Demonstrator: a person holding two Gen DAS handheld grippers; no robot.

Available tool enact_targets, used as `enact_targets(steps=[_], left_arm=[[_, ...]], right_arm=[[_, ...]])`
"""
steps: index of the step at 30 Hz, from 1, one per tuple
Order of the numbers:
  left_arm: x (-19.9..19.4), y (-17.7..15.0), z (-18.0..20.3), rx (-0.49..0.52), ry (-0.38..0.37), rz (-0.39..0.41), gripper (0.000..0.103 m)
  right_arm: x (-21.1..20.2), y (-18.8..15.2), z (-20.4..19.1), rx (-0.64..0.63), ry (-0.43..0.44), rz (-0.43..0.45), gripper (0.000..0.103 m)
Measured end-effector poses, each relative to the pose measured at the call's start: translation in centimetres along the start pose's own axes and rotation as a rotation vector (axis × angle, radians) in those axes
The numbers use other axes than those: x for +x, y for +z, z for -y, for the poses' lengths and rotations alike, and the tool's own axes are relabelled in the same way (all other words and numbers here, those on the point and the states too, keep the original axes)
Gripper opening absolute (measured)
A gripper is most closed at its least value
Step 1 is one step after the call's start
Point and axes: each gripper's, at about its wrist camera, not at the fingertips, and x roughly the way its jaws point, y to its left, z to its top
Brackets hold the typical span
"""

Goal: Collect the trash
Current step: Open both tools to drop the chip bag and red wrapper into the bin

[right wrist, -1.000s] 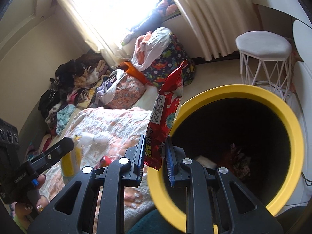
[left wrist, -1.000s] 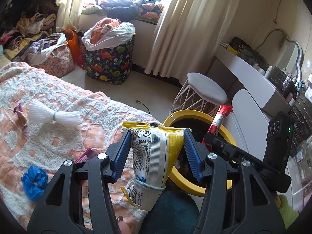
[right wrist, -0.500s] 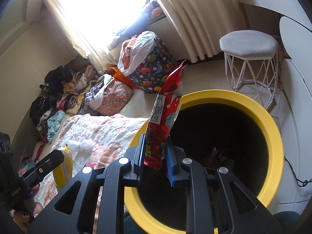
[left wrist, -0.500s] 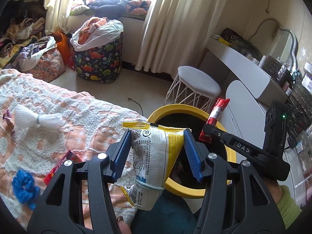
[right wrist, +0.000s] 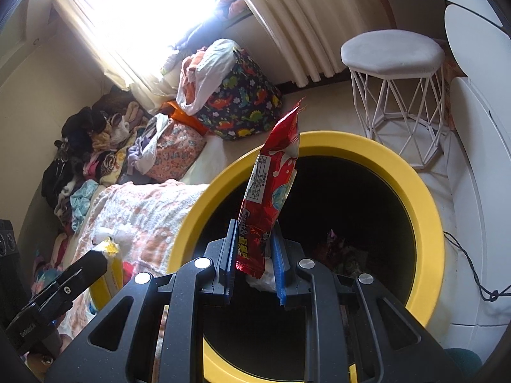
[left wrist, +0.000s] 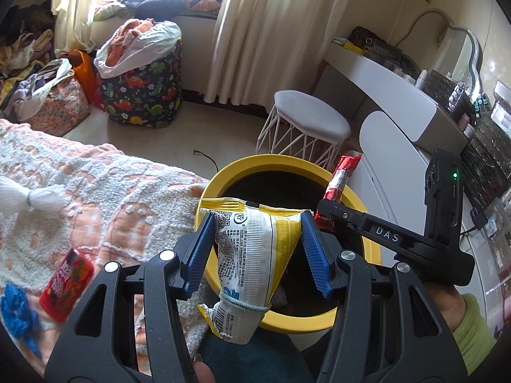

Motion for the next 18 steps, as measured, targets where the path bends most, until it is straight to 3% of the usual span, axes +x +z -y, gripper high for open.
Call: enact_targets(steps=[12, 16, 18], left_arm=[[3.3, 0.2, 0.8, -0.002, -0.031, -0.024, 0.047], [3.7, 0.5, 0.7, -0.015, -0.044, -0.021, 0.047], [3.5, 0.5, 0.6, -0.022, -0.048, -0.014, 0.052]], right_arm=[[0.6, -0.2, 1.2, 0.047, -0.010, -0.037, 0.022], [0.5, -0.1, 1.9, 0.079, -0.019, -0.033, 0.034], [0.4, 0.0, 2.0, 0.092, -0.022, -0.029, 0.041]])
